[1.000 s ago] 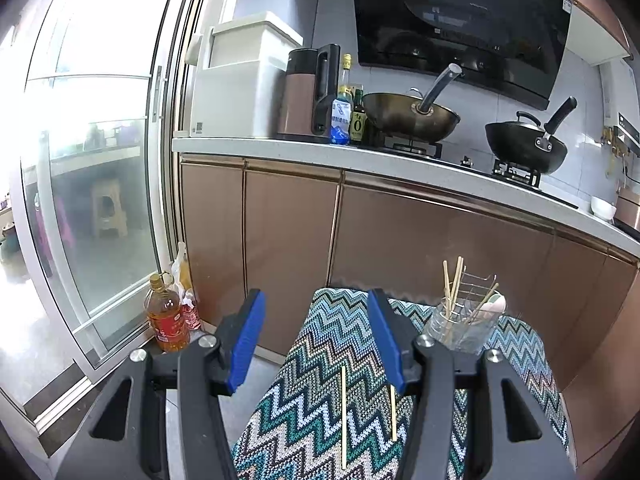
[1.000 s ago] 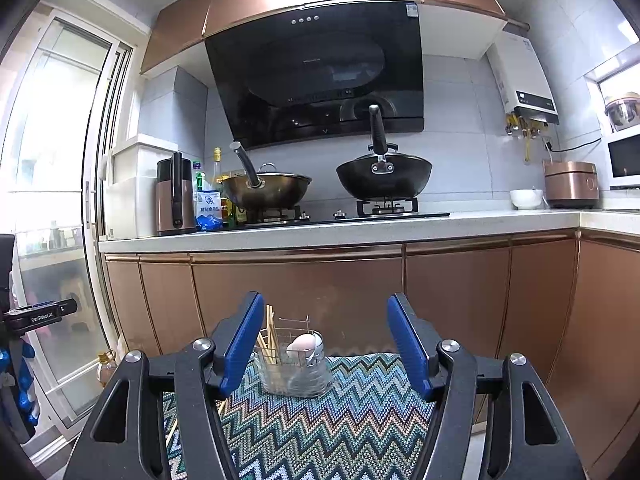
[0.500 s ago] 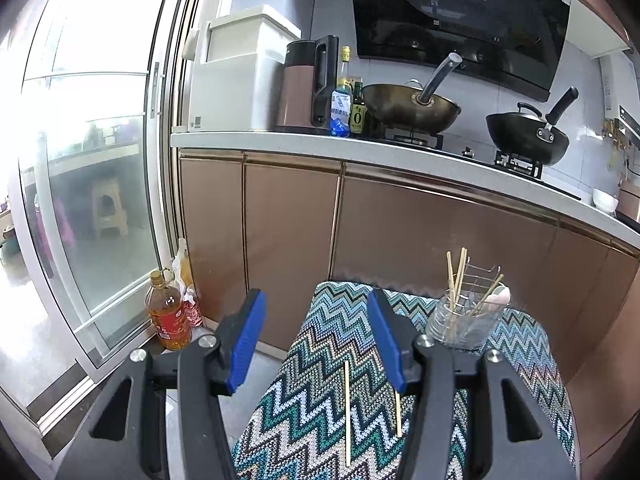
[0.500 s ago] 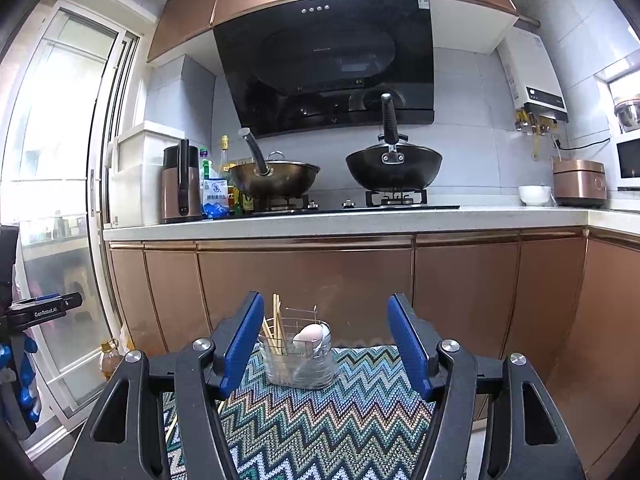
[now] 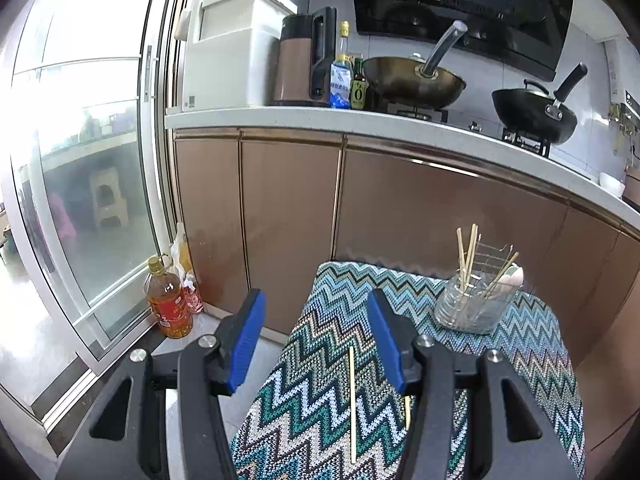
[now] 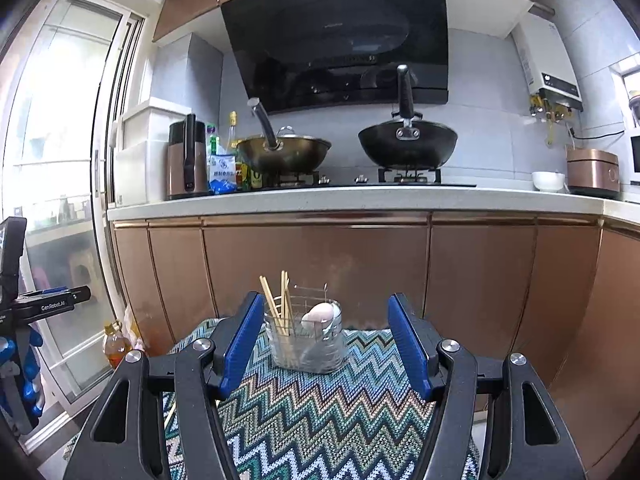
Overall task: Organize utensils
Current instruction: 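Grasp a chopstick with the left tool while the right tool grasps the last chopstick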
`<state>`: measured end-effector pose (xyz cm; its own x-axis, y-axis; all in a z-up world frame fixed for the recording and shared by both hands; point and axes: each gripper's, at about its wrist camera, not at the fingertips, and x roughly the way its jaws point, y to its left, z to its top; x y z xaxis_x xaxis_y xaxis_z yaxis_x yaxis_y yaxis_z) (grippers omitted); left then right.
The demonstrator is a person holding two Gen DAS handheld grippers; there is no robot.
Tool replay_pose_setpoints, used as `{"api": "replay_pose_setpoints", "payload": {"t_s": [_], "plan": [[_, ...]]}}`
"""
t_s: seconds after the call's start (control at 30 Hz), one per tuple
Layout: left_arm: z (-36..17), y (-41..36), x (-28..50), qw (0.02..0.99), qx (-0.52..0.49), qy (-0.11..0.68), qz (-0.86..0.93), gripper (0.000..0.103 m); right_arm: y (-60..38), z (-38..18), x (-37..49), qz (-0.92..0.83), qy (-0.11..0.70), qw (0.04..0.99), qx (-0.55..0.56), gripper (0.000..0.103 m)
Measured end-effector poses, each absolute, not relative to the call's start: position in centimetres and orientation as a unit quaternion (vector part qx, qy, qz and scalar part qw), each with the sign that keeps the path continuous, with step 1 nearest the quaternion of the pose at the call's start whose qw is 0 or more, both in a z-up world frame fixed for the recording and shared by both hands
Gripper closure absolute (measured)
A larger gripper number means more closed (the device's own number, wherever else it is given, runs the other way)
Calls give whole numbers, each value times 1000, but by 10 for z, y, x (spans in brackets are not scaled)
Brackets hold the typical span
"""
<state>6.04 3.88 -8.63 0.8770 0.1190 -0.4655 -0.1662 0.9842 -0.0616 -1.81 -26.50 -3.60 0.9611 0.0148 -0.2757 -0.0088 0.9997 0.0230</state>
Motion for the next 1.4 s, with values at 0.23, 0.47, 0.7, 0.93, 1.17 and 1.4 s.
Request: {"api": "replay_pose_setpoints", "payload": {"t_s": [0.23, 0.47, 0.7, 0.93, 1.17, 1.4], "plan": [[-109, 40, 87, 958, -44, 274, 68, 52, -253, -55, 5, 31, 176, 984, 3, 39], [-142, 46, 132, 935, -61, 348, 21, 52, -228, -83, 44, 84, 236, 968, -13, 40], [-191, 44, 186, 891, -87, 443, -49, 53, -196, -123, 97, 135, 316, 939, -28, 56], [-243, 39, 234, 841, -95, 526, -84, 61, -175, -163, 146, 155, 384, 909, -43, 62], [-275, 32, 260, 808, -80, 576, -97, 79, -142, -192, 183, 192, 438, 876, -66, 66], [-293, 31, 267, 796, -66, 592, -105, 93, -112, -214, 215, 203, 477, 850, -96, 70]]}}
